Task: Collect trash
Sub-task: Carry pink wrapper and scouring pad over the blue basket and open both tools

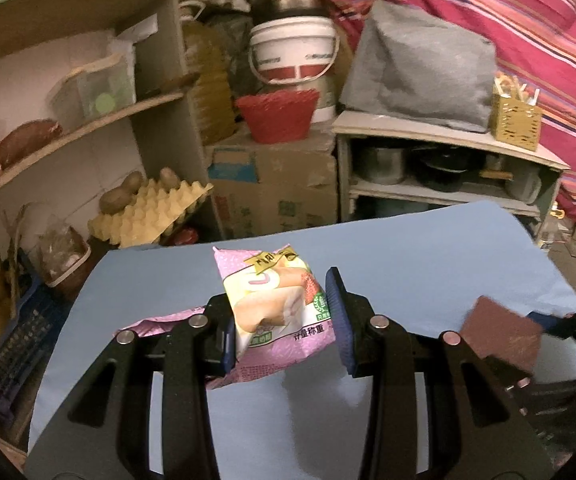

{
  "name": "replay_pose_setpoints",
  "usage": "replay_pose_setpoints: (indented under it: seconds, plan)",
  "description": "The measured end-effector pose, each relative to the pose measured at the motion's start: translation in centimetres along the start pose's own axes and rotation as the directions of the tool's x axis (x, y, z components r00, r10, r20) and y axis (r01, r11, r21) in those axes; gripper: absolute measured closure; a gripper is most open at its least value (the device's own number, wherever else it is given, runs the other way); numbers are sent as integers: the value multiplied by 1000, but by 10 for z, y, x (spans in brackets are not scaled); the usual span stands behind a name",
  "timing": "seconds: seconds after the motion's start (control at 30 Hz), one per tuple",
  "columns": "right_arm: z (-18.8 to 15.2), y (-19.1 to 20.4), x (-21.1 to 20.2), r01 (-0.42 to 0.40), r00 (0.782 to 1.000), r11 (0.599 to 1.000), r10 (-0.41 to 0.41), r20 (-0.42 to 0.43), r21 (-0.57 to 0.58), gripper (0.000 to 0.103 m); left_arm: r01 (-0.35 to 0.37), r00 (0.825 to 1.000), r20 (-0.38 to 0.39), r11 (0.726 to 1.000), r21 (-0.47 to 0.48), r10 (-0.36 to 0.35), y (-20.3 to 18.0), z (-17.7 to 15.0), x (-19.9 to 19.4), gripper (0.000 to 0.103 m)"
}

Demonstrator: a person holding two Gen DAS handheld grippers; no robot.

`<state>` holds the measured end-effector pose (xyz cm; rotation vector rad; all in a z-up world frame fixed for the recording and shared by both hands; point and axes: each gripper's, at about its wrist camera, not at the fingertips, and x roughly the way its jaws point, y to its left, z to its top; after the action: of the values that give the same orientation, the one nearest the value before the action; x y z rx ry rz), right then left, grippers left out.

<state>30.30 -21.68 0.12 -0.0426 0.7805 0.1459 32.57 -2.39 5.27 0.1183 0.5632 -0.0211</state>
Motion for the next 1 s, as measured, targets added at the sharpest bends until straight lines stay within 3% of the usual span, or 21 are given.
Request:
replay_pose_setpoints:
  seconds: [0.2,0.37,0.53,0.7,0.93,1.0]
  plan:
    - [-18,-74,-68,58,996,993,-64,58,100,35,79,996,30,996,34,-80,-56,5,-33,66]
    - [-50,-140,-123,124,987,974,-140,74,191,35,200,978,39,976,83,-203,-132,1,-65,66]
    - [-95,-205,-168,252,961,929,-274,43,271,35,335,939,31,932,136,-342,-225,-9,-100,66]
    - [-134,-257,-190,335,936,888,-352,-4,314,35,429,900,-5,882,194,-436,-309,-28,-123,66]
    - [-175,-307,-208,392,913,843,-404,-45,368,35,514,857,-80,832,210,-510,-383,-49,-129,64]
    - [-185,-315,-213,392,913,837,-406,-47,382,35,530,847,-98,821,209,-522,-392,-49,-128,51]
